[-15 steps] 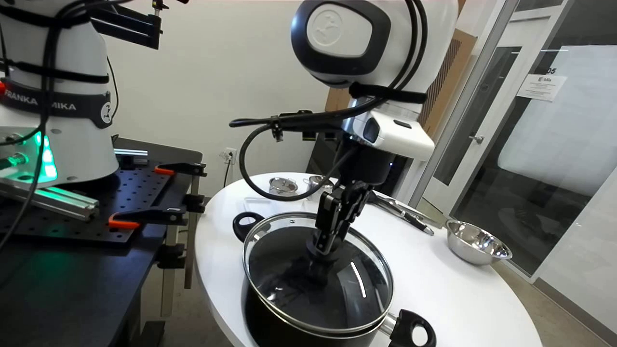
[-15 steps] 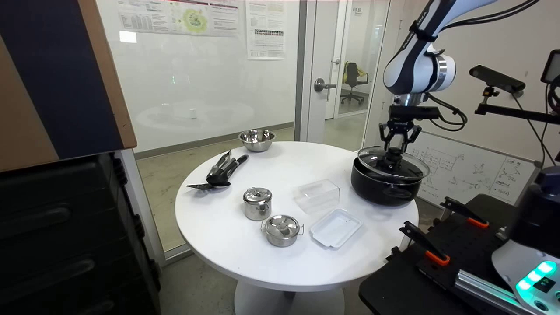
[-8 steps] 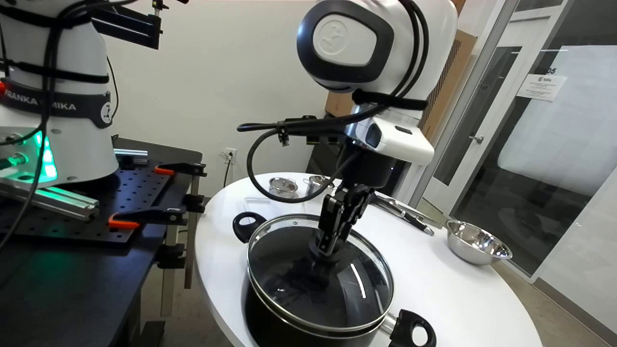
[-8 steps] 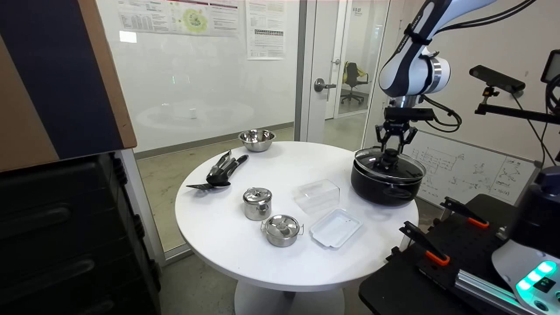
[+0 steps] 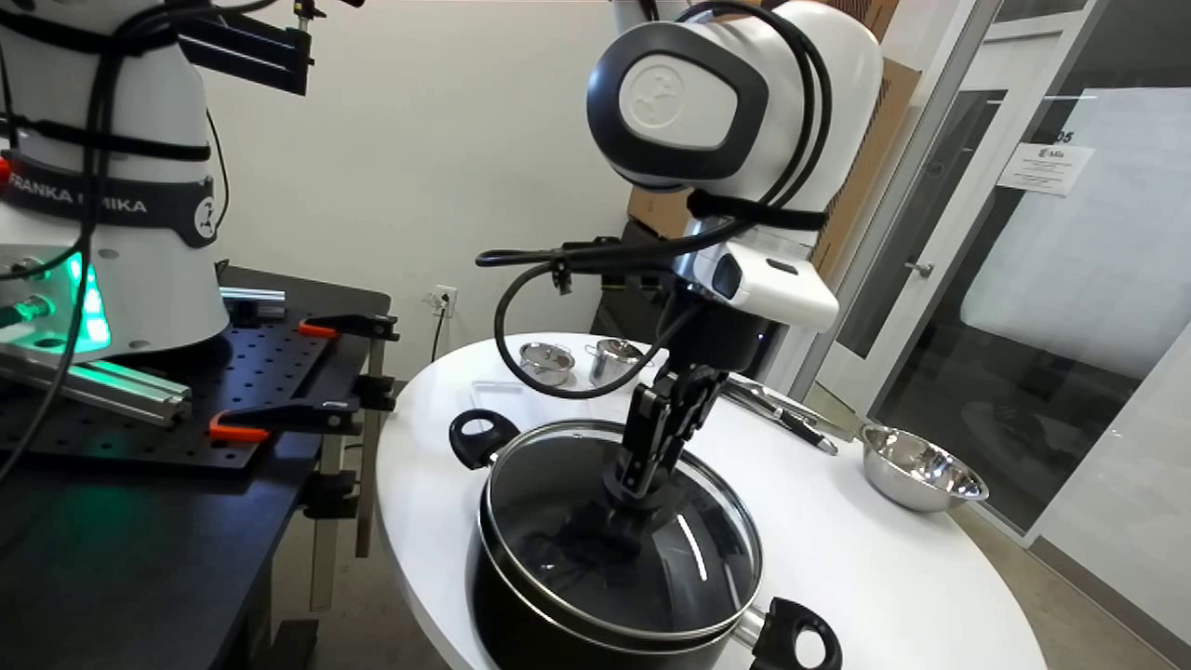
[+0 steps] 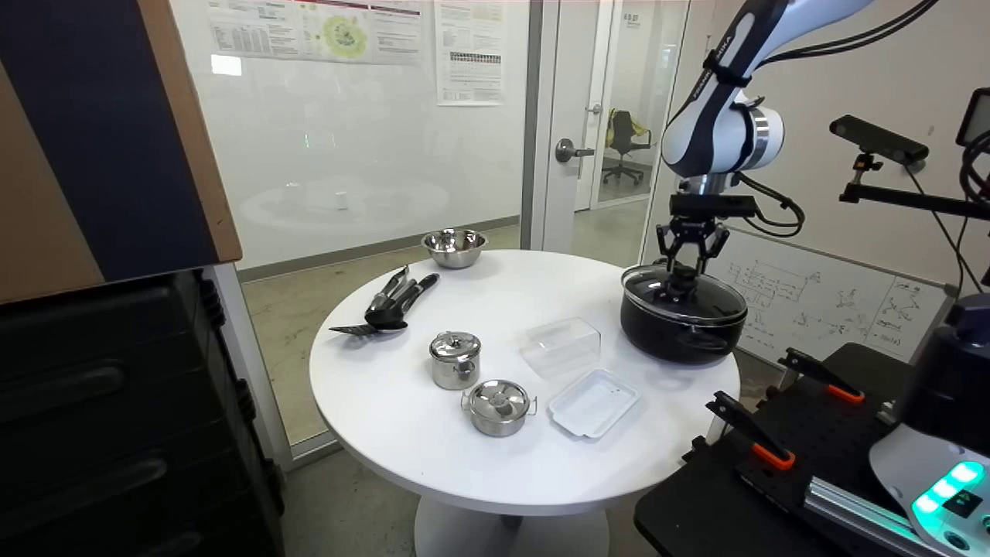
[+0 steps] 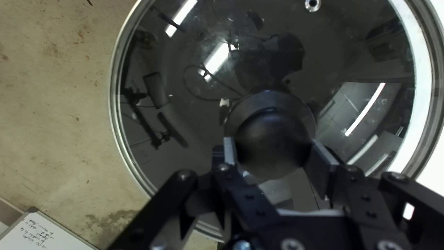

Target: Put the glass lid on top of the black pot

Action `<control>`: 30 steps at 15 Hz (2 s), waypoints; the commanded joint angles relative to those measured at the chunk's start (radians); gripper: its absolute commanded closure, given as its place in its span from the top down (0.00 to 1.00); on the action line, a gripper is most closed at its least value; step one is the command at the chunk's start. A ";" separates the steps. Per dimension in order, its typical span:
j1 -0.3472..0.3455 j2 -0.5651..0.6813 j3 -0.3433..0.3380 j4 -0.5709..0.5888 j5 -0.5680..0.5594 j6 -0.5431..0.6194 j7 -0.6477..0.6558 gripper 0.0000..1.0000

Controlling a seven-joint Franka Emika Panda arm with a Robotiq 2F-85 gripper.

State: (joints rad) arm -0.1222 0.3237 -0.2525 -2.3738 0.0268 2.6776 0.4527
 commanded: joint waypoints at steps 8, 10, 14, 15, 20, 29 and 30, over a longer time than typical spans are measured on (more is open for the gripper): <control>0.017 0.015 -0.022 0.025 0.009 -0.010 0.018 0.26; 0.014 0.011 -0.026 0.019 0.008 -0.009 0.013 0.26; 0.014 0.011 -0.032 0.013 0.006 -0.006 0.011 0.26; 0.015 0.012 -0.032 0.013 0.005 -0.006 0.011 0.26; 0.019 0.015 -0.032 0.007 0.002 -0.004 0.011 0.26; 0.004 -0.011 -0.028 0.008 0.020 -0.037 -0.006 0.98; 0.000 -0.021 -0.025 0.006 0.025 -0.042 -0.010 1.00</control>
State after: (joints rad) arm -0.1176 0.3402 -0.2763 -2.3649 0.0277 2.6714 0.4609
